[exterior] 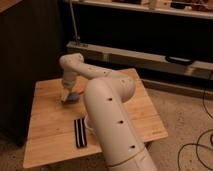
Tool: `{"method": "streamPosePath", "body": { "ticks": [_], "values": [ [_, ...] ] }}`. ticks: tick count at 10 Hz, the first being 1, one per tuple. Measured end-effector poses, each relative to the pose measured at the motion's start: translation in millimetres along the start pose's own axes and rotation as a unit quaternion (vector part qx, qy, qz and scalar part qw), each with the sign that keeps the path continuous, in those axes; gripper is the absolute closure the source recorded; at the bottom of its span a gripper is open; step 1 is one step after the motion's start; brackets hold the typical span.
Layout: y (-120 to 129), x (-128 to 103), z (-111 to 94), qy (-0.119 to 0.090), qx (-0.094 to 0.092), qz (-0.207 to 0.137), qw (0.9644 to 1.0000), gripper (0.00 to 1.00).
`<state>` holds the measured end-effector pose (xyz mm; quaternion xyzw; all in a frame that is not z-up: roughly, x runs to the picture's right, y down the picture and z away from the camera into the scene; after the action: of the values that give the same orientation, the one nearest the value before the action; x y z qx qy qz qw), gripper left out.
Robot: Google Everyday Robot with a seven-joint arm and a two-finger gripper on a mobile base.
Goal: Wipe the white sponge on the table
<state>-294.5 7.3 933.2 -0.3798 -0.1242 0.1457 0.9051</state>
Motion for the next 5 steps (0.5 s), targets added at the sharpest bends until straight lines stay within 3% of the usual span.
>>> {"method": "streamPosePath", "body": {
  "ticks": [2, 5],
  "values": [
    [16, -34, -2, -0.020, -0.004, -0.035, 0.9992, 0.80],
    [63, -53, -9, -0.045, -0.016, -0.077, 0.9959, 0.80]
  ]
}}
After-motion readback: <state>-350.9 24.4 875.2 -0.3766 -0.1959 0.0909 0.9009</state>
